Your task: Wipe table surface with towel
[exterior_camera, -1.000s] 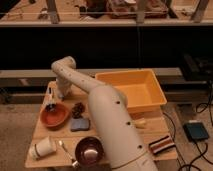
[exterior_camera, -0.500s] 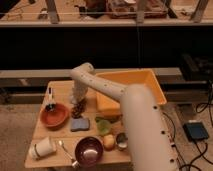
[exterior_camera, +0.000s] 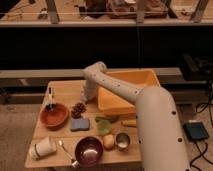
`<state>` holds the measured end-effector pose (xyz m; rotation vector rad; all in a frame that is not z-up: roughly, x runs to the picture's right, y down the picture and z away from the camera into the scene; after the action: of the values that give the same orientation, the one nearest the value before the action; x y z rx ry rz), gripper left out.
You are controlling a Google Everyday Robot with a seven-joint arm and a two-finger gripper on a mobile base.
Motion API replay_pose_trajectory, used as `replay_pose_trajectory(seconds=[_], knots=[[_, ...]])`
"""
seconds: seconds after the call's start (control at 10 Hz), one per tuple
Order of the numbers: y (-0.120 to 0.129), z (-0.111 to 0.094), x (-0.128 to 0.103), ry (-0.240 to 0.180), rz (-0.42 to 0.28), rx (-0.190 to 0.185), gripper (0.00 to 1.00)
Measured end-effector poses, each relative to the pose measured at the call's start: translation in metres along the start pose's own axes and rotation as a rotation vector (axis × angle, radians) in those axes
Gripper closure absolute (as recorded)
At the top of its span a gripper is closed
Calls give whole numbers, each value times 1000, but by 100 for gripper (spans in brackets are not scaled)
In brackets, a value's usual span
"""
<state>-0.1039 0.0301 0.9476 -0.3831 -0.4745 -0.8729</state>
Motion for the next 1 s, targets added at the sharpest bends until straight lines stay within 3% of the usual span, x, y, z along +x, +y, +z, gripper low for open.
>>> replay_pose_trajectory(seconds=[0.3,0.6,0.8,1.0], knots=[[-43,10,13,16,-28,-8,100],[-99,28,-5,11,-94,-14,100],[-121,33,-20,-8,-147,-5,100],[-118,33,-32,-38,-172,9,100]])
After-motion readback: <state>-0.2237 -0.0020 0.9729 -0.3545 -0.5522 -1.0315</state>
